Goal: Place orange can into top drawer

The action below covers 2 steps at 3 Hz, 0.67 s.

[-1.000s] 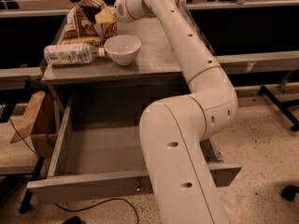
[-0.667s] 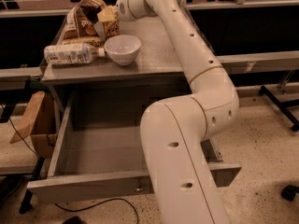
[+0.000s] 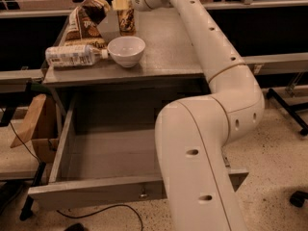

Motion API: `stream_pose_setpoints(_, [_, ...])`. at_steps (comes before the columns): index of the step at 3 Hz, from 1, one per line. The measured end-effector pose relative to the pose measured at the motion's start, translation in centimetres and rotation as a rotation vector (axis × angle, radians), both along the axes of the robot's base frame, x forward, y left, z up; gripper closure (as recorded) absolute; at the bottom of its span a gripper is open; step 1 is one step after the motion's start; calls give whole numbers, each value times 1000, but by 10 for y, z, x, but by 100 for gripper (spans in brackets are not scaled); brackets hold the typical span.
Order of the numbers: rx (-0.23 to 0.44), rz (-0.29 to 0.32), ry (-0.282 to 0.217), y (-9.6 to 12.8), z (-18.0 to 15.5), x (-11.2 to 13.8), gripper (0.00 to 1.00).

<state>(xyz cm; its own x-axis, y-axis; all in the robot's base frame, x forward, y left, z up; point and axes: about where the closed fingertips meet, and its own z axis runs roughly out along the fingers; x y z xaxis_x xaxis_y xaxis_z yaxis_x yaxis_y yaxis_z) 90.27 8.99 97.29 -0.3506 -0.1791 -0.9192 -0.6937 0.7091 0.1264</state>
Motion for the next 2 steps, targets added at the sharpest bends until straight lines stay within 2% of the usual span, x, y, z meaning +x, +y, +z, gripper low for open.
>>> stream_pose_setpoints(2, [28,-75,-94,-43,47,-12,100])
